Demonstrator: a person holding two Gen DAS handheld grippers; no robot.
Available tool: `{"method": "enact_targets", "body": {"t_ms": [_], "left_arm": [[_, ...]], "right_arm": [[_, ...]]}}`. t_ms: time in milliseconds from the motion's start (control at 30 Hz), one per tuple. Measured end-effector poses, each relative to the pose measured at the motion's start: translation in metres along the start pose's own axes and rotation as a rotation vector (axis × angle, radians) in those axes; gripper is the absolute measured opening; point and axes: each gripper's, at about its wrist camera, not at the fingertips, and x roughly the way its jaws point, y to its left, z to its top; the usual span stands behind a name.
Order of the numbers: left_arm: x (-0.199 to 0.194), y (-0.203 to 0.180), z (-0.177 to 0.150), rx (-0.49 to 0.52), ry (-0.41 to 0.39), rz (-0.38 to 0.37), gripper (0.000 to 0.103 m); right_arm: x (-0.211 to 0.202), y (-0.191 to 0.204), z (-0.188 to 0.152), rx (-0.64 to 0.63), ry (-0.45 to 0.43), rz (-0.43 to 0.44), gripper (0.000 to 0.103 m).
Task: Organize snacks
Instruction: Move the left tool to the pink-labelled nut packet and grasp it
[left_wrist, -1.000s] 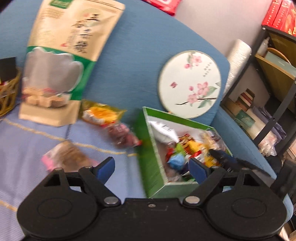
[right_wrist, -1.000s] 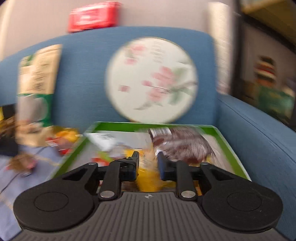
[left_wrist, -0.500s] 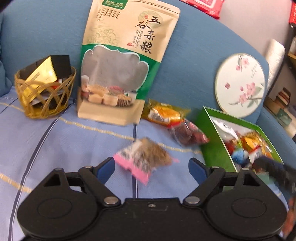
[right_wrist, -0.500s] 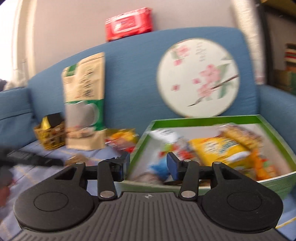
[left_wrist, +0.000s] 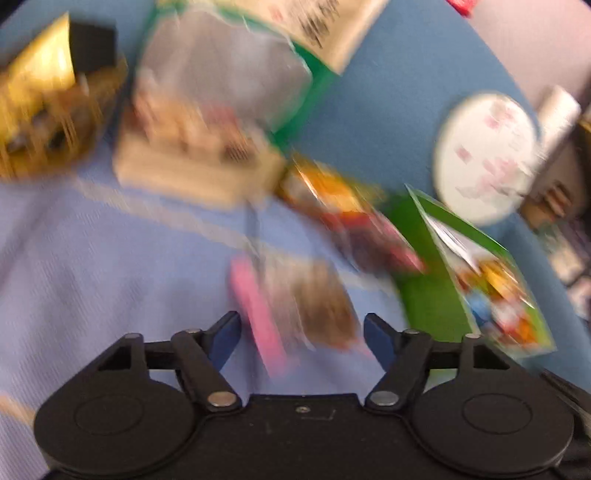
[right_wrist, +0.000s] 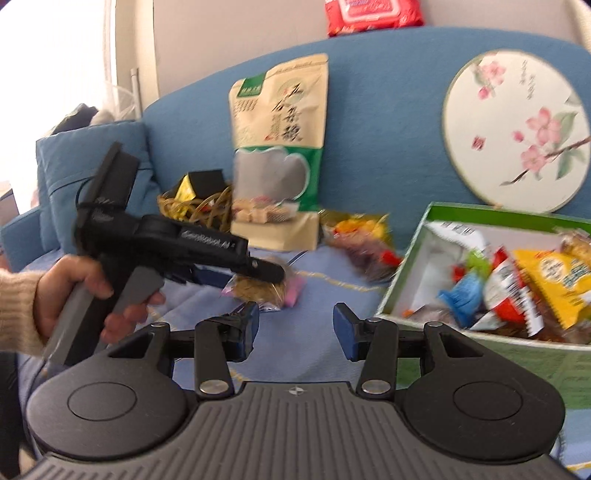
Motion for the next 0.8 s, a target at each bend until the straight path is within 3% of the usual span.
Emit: {"method": "enact_targets", "body": {"t_ms": [67,167,333,433,567,633,700,800], "left_arm": [[-0.008,-0.008,-0.015,0.032,0.031,-0.061,0.099],[-0.021,-0.012,-0.024,0.053,-0.002,-0.074,0.103],[-0.036,0.005,-0.006,-0.017,-0.121,-0.022,0.103],[-0.035,0.02,0.003,-0.066,-0.15,-0.011,0.103],[-0.031,0.03,0.007,-0.063,-0.171,-0.054,0.074],[-0.03,0.032,0.006,-0.047,-0.172,-0.064,0.071],[-0.026,0.031,0.007,0.009,-0.15,-0.07,0.048],[-0.022,0.031,0.007,0.039,-0.143,-0.086,0.047]], "right_arm": [[0.004,0.003,-0.002,0.011,0.025,0.028,0.089],[0.01,0.01,-0.006,-0.026,0.057,0.031,0.09],[0.015,0.016,-0.008,-0.07,0.062,0.015,0.091],[0.021,0.017,-0.005,-0.082,0.055,-0.016,0.09],[0.038,0.022,0.007,-0.079,0.055,-0.05,0.09],[0.05,0.024,0.014,-0.123,0.054,-0.054,0.089],[0.062,0.025,0.019,-0.153,0.06,-0.063,0.089],[0.077,0.025,0.02,-0.186,0.079,-0.074,0.084]]}}
